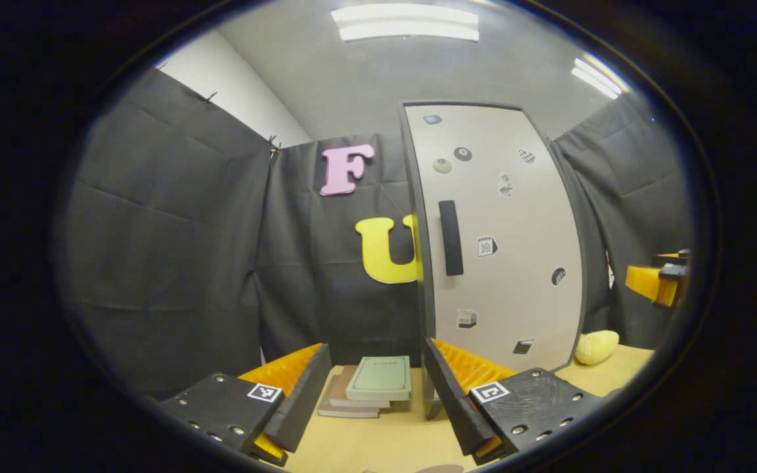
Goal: Open the cabinet door with the right hand, grasp the bottle in the cabinet with the left hand and place it on the coaster, then close the cabinet door with the right hand.
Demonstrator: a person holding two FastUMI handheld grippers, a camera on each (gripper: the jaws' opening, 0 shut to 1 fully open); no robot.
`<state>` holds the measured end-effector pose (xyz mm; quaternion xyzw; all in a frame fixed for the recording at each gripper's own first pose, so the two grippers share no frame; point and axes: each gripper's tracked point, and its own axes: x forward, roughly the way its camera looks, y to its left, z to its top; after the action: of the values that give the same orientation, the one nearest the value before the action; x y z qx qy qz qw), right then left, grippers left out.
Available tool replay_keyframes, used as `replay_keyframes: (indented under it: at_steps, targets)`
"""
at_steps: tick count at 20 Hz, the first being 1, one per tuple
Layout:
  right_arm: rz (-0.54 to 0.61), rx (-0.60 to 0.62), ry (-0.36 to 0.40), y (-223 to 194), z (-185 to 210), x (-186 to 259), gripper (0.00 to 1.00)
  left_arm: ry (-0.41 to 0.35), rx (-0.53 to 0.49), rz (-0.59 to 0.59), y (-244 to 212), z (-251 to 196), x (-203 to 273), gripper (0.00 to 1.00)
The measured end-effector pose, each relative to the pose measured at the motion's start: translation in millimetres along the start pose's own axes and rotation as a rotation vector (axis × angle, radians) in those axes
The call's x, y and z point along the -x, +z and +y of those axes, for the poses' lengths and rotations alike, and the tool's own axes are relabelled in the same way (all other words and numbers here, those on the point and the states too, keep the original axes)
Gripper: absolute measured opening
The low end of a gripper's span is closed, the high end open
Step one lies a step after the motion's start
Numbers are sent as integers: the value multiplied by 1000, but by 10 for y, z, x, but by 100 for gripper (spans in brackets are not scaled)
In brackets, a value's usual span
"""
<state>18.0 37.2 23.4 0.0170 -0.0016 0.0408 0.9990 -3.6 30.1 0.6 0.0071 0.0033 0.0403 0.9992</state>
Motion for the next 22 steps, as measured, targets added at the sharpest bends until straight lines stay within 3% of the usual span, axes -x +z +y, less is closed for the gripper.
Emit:
replay_keyframes:
  at_steps: [11, 20, 22]
  targets:
    - [-65, -19, 168, 816, 1237, -808, 97, 179, -42, 20, -198, 1187, 259, 89]
    - [-33, -42, 221, 960, 2006, -1360, 97, 317, -55, 52, -378, 2079, 422, 89]
    - [5, -44, 227, 901, 2121, -1488, 91, 338, -54, 57, -412, 2194, 471, 89]
